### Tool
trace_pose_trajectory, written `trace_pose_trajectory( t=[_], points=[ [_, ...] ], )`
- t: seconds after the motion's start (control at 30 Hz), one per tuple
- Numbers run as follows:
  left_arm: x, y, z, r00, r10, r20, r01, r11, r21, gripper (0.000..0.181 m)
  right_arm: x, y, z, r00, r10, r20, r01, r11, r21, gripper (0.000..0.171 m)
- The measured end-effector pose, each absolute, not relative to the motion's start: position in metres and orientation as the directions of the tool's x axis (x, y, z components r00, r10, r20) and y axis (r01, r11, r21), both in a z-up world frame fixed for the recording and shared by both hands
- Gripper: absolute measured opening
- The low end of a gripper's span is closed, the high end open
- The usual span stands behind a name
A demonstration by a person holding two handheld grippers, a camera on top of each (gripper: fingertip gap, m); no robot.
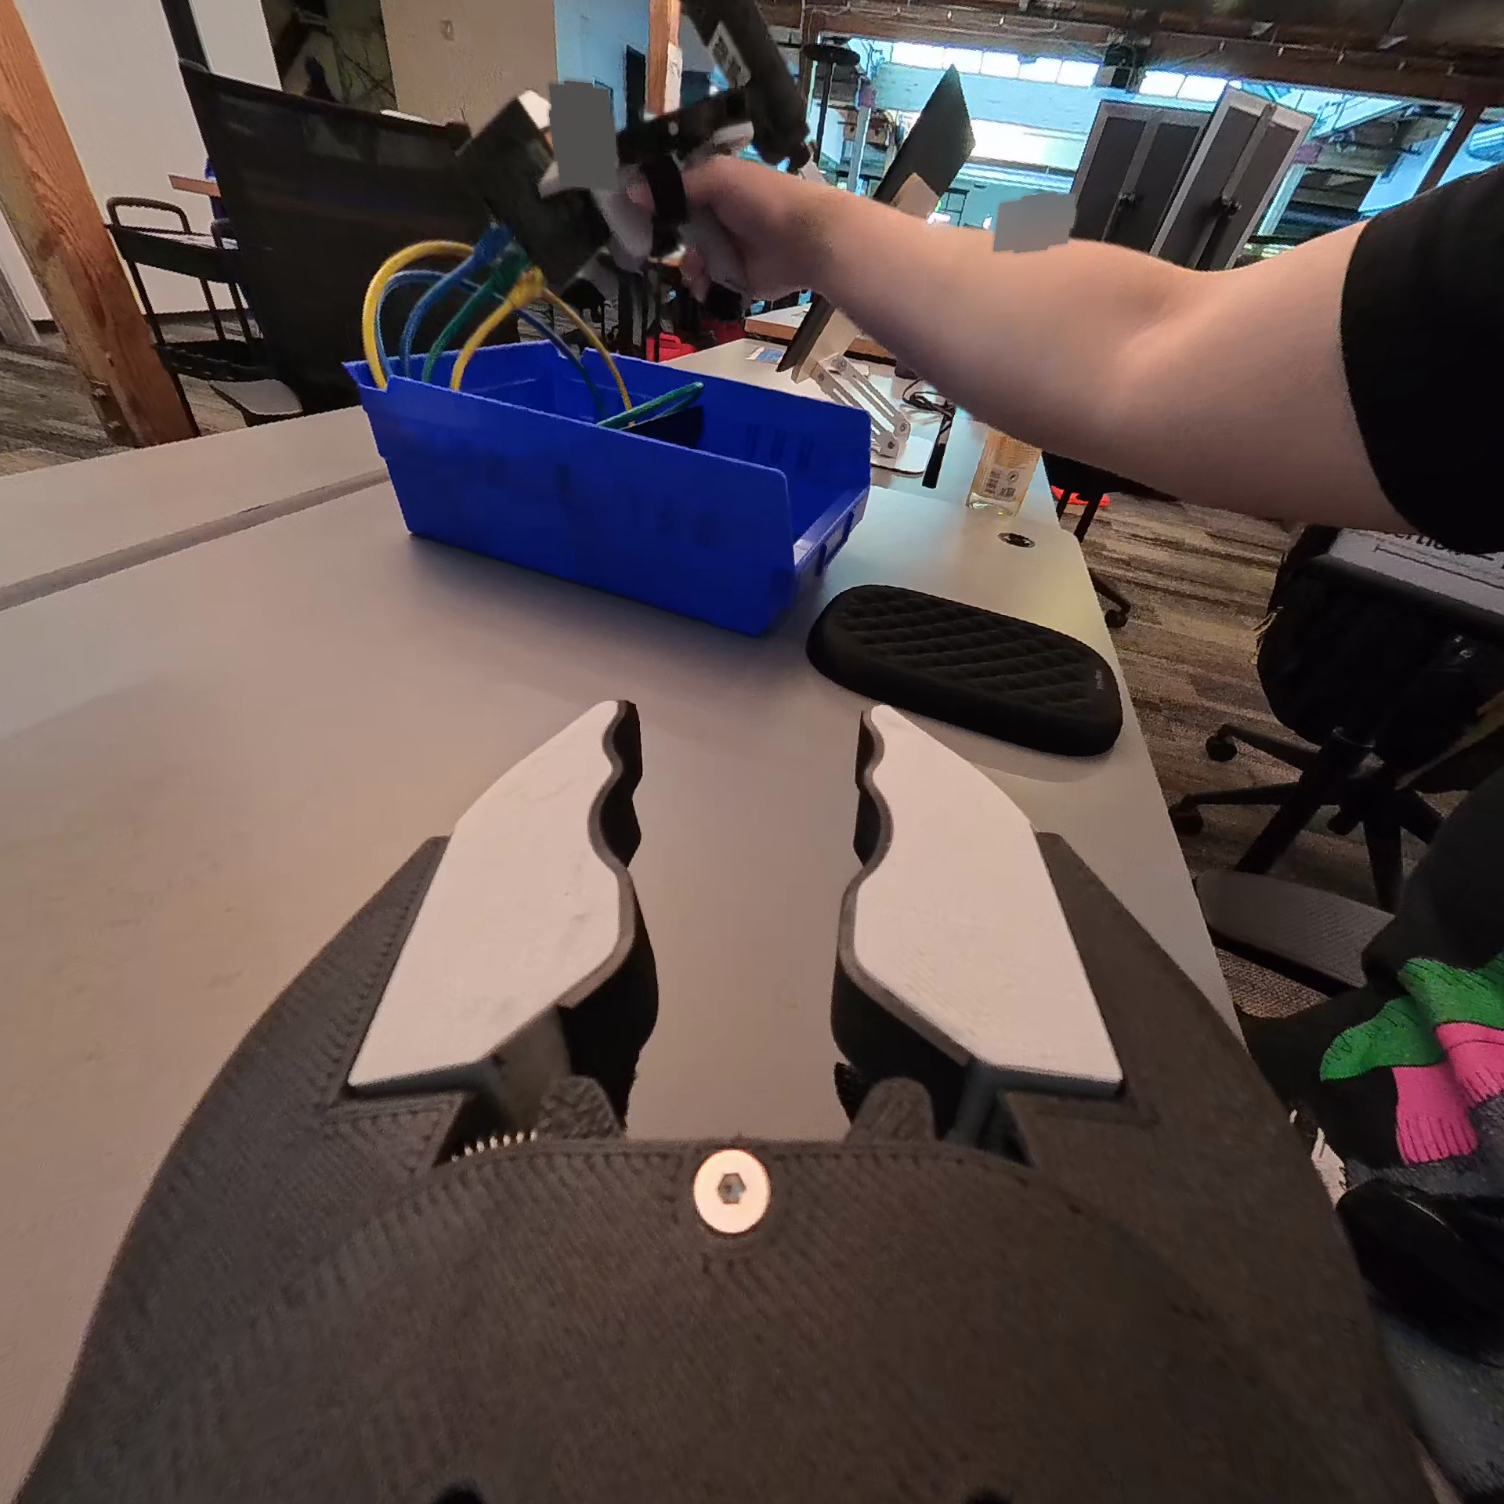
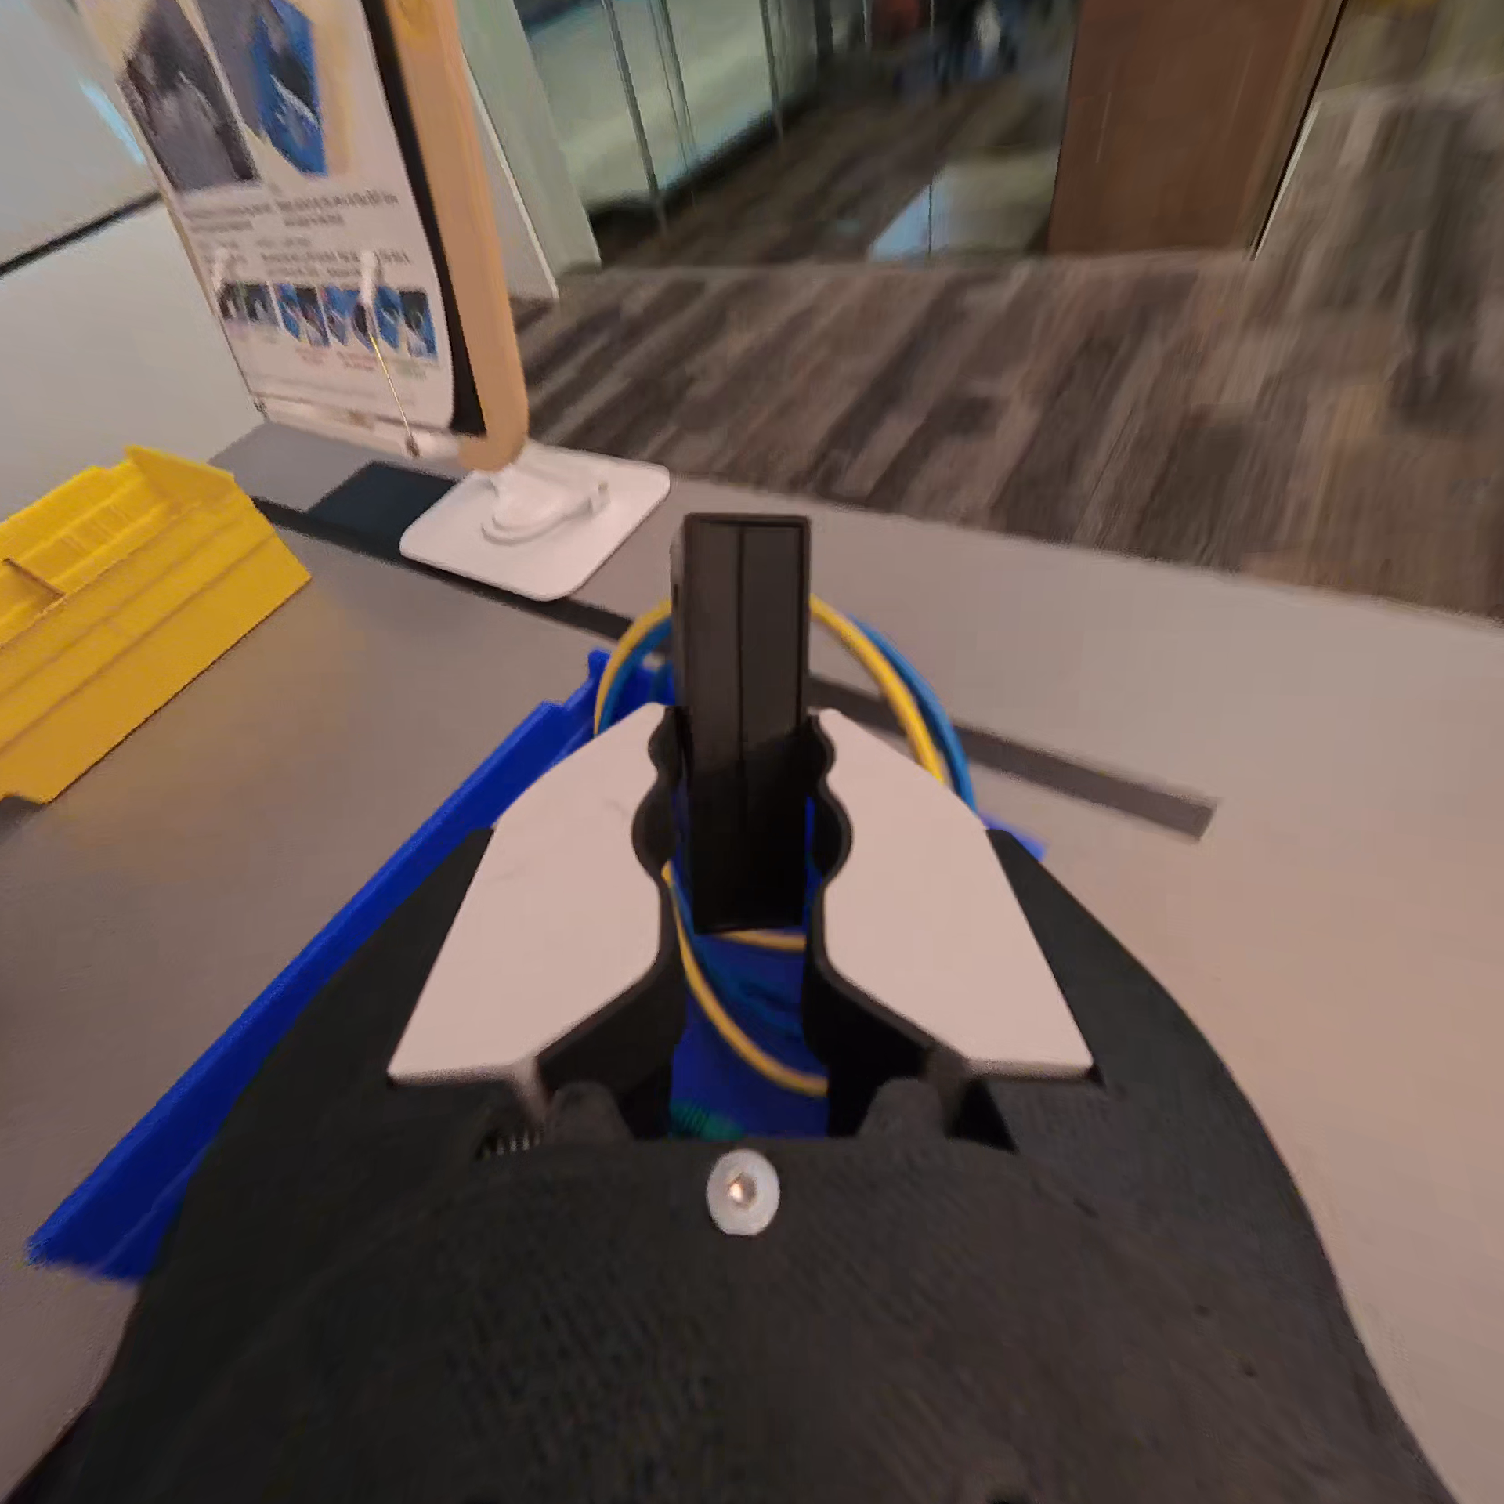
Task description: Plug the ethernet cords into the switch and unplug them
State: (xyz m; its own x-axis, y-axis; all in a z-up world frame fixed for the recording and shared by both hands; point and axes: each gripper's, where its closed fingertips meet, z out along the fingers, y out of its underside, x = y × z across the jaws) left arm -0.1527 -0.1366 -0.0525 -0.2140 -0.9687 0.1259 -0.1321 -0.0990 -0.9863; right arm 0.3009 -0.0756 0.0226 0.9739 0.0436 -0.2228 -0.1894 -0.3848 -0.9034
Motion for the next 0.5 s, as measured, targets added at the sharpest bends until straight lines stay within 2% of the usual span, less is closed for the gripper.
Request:
trace_pose_trajectory(
  t=[0.1, 0.17, 0.27, 0.5],
  points=[
    [-0.153, -0.139, -0.052, -0.223, -0.966, 0.128, -0.134, -0.100, -0.986, 0.050, 0.295, -0.092, -0.012, 0.925, 0.013, -0.380, -0.310, -0.552, -0.774, 0.031],
    [-0.153, -0.142, -0.051, -0.233, -0.965, 0.124, -0.132, -0.095, -0.987, 0.049, 0.299, -0.105, -0.034, 0.939, -0.019, -0.343, -0.278, -0.625, -0.729, 0.034],
    [-0.152, -0.146, -0.052, -0.246, -0.962, 0.118, -0.138, -0.086, -0.987, 0.050, 0.314, -0.117, -0.049, 0.980, -0.079, -0.183, -0.190, -0.648, -0.738, 0.043],
    [-0.151, -0.150, -0.053, -0.261, -0.956, 0.133, -0.140, -0.099, -0.985, 0.050, 0.325, -0.141, -0.044, 0.982, -0.142, -0.124, -0.185, -0.591, -0.785, 0.052]
  ],
)
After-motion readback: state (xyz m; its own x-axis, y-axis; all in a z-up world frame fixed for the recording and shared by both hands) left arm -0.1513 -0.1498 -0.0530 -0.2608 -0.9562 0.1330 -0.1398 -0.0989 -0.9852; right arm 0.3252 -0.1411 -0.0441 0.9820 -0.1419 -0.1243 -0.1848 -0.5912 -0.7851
